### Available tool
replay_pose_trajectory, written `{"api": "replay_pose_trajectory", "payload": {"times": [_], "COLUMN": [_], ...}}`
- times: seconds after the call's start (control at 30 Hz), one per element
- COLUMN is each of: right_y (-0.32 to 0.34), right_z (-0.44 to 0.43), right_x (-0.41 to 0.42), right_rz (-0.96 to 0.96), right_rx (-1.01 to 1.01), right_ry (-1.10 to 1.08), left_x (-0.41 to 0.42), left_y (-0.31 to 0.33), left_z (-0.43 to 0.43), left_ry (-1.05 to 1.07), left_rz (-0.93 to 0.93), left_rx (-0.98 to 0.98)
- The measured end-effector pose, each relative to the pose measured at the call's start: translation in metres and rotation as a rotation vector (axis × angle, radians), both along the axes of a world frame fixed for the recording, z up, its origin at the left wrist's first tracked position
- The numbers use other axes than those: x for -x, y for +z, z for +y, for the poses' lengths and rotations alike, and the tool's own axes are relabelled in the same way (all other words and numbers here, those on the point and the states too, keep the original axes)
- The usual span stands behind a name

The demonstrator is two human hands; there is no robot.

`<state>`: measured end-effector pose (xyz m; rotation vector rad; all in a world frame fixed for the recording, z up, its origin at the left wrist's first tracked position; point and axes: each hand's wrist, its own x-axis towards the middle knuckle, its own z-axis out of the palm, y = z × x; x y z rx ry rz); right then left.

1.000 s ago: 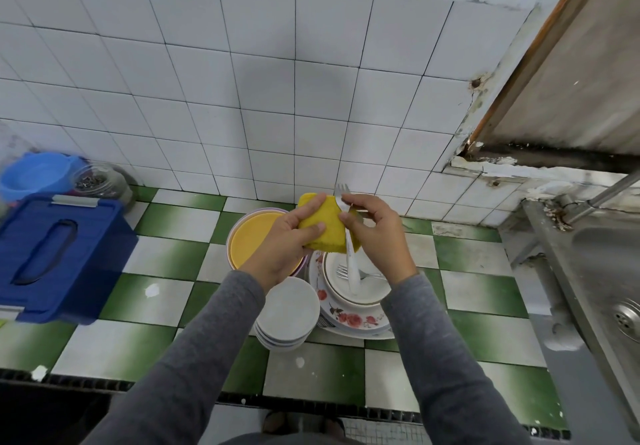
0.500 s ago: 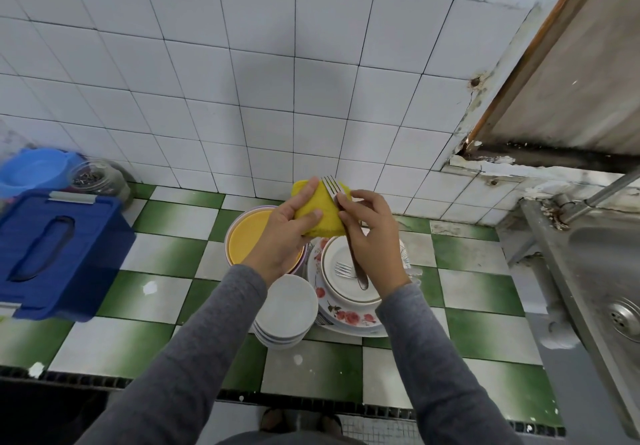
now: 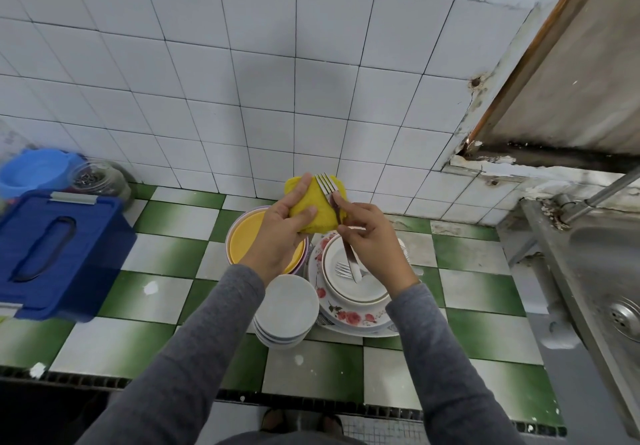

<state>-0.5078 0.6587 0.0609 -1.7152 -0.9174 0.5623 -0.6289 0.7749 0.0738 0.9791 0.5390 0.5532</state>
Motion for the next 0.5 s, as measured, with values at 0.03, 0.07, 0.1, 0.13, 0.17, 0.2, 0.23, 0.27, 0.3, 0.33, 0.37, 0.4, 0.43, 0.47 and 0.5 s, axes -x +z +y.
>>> {"api": "replay_pose_trajectory", "payload": {"times": [0.03, 0.07, 0.1, 0.13, 0.17, 0.2, 0.23, 0.27, 0.3, 0.33, 0.37, 0.4, 0.43, 0.47, 0.5], "right_y": [0.000, -0.001, -0.002, -0.003, -0.005, -0.006, -0.006, -0.005, -0.004, -0.004, -0.003, -0.002, -0.001, -0.001, 0.001], "right_z": [0.000, 0.000, 0.001, 0.002, 0.002, 0.001, 0.001, 0.000, -0.001, -0.002, -0.003, -0.004, -0.005, -0.006, -0.006], "right_x": [0.000, 0.000, 0.000, -0.002, -0.003, -0.005, -0.006, -0.006, -0.006, -0.006, -0.007, -0.007, -0.007, -0.008, -0.009], "right_rz": [0.007, 0.012, 0.016, 0.019, 0.029, 0.042, 0.057, 0.072, 0.088, 0.106, 0.124, 0.142, 0.161, 0.176, 0.185], "right_rx": [0.002, 0.005, 0.005, 0.002, -0.004, -0.010, -0.017, -0.026, -0.034, -0.041, -0.044, -0.043, -0.039, -0.036, -0.033], "right_ry": [-0.004, -0.009, -0.010, -0.006, 0.001, 0.007, 0.015, 0.023, 0.032, 0.042, 0.053, 0.063, 0.071, 0.077, 0.084], "left_x": [0.000, 0.001, 0.001, 0.002, 0.002, 0.003, 0.003, 0.003, 0.004, 0.004, 0.005, 0.005, 0.005, 0.006, 0.006], "left_y": [0.000, -0.001, -0.002, -0.002, -0.003, -0.003, -0.003, -0.003, -0.002, -0.001, 0.000, 0.001, 0.001, 0.001, 0.001], "left_z": [0.000, 0.001, 0.002, 0.003, 0.004, 0.005, 0.006, 0.008, 0.009, 0.010, 0.011, 0.012, 0.013, 0.013, 0.013], "left_ry": [0.000, -0.004, -0.007, -0.011, -0.014, -0.014, -0.012, -0.007, 0.001, 0.010, 0.017, 0.023, 0.024, 0.023, 0.018], "left_rz": [0.002, 0.004, 0.008, 0.010, 0.012, 0.015, 0.016, 0.015, 0.014, 0.012, 0.009, 0.003, 0.000, 0.000, 0.003], "left_rx": [-0.004, -0.010, -0.014, -0.015, -0.013, -0.013, -0.014, -0.015, -0.016, -0.019, -0.021, -0.021, -0.021, -0.023, -0.028]}}
